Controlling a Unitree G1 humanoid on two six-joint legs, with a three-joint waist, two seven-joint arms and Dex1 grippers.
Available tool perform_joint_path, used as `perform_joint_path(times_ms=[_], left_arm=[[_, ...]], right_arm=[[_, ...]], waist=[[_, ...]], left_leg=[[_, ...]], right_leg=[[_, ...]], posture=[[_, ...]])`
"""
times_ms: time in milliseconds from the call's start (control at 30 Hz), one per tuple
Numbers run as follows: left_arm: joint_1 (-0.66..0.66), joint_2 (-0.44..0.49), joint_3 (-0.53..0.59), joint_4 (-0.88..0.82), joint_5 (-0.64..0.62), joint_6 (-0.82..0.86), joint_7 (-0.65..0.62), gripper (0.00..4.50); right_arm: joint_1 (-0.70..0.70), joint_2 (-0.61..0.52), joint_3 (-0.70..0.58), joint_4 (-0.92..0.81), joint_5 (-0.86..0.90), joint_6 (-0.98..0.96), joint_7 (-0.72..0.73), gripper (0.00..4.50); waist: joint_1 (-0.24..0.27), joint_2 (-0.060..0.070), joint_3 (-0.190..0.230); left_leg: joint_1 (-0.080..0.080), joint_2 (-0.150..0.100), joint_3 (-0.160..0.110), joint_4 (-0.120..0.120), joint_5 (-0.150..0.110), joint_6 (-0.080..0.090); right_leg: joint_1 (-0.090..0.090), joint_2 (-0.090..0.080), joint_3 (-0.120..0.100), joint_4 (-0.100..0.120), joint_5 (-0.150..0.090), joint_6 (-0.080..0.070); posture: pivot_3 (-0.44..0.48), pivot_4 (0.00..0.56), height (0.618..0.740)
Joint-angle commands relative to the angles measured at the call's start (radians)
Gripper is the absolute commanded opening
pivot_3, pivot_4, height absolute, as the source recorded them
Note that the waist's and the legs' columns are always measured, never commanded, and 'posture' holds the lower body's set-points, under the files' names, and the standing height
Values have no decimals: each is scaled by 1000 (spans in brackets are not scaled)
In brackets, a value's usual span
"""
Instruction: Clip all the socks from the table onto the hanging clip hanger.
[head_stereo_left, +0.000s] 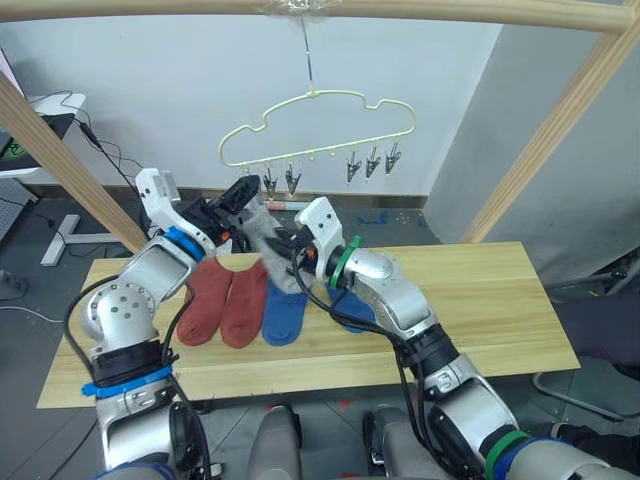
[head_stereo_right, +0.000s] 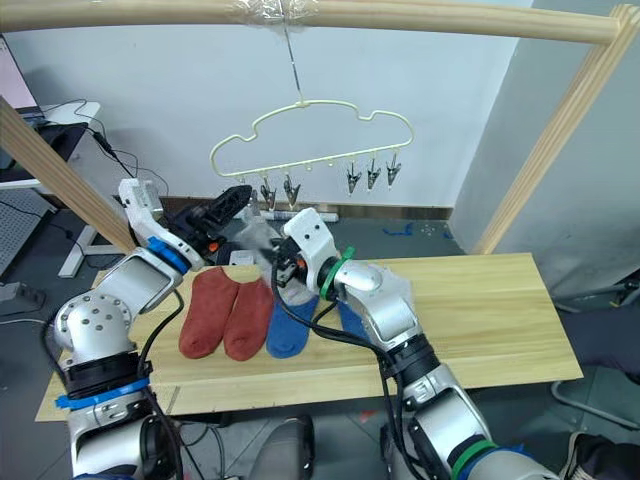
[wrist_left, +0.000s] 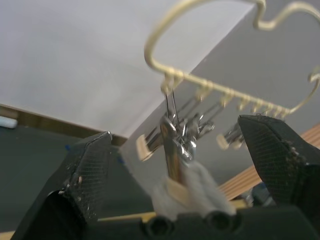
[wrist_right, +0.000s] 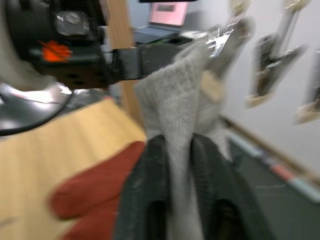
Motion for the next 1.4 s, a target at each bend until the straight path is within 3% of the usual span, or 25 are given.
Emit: perform_joint_path(times_ms=[33,167,267,600,1033,1267,1400], left_arm=[[28,16,-28,-60,39,-29,-29,4500],[62,32,-58,-94,108,-76,-52,4500],[93,41,-87,-135,157,-108,-69,4500],[170,26,-240,-229,357,-253,-117,4500],[26,-79,-332,-67,568,-456,-107,4500],[19,-85,-379,4,669,-573,-158,2444],[4,-109,-377,59,720,-649,-136,2444]], right_arm=[[7,23,-21,-94,75,64,29,2144],[42,-13,-13,-119,93,105,44,3640],[77,-60,-21,-153,86,116,47,4468],[258,-319,-111,-450,148,160,87,4468],[278,-391,-213,-671,272,255,34,4468],[262,-378,-248,-725,352,278,4,4500],[246,-384,-253,-740,387,294,-6,4500]], waist=[[5,0,0],[19,0,0],[24,0,0],[27,0,0],[18,0,0],[16,0,0],[16,0,0]], left_leg=[[0,0,0,0,0,0],[0,0,0,0,0,0],[0,0,0,0,0,0],[0,-1,0,-1,0,0],[0,-1,1,0,0,0],[0,-1,1,0,0,1],[0,-1,1,1,0,1]], right_leg=[[0,0,0,0,0,0],[0,0,-1,0,0,-1],[0,0,0,0,0,-1],[-1,0,0,-1,0,-1],[0,1,1,-1,0,0],[0,2,1,-1,0,0],[0,2,1,-1,0,0]], posture=[[82,221,740],[86,220,740],[86,220,740],[78,224,740],[14,216,740],[6,210,740],[2,204,740]])
